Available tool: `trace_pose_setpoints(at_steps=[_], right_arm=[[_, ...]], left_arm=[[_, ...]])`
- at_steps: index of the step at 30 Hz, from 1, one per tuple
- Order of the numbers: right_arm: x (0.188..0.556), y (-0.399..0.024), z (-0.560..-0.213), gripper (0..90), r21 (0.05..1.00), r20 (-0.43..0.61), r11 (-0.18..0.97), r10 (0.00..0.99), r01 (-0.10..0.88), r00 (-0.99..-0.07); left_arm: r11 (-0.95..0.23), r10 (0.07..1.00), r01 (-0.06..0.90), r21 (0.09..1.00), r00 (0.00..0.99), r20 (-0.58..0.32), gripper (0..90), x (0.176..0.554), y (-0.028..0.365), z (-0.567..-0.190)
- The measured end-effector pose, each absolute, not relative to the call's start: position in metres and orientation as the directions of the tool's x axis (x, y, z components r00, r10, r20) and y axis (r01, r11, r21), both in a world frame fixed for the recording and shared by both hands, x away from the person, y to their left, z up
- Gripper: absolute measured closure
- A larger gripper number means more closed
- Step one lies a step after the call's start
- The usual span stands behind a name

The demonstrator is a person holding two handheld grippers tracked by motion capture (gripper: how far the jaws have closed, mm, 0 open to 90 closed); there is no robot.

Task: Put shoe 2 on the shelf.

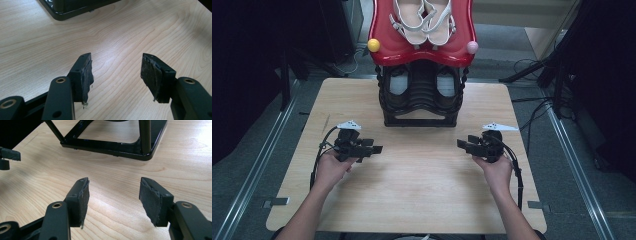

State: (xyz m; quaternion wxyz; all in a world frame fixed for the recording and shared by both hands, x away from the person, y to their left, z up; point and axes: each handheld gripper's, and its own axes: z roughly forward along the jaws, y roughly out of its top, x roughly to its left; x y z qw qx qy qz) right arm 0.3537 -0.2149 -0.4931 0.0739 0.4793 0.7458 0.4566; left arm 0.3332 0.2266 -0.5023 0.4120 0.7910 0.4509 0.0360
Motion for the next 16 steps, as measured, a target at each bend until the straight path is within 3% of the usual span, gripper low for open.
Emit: trace_pose_setpoints(at_steps=[16], right_arm=[[0.3535,-0.2108,-0.496,40.6,0.744,0.328,0.144,0.772,0.652,-0.545]], left_arm=[[-0.254,0.743,0.69,0.678,0.588,-0.32,37.7,0.3342,0.2251,-0.5039]])
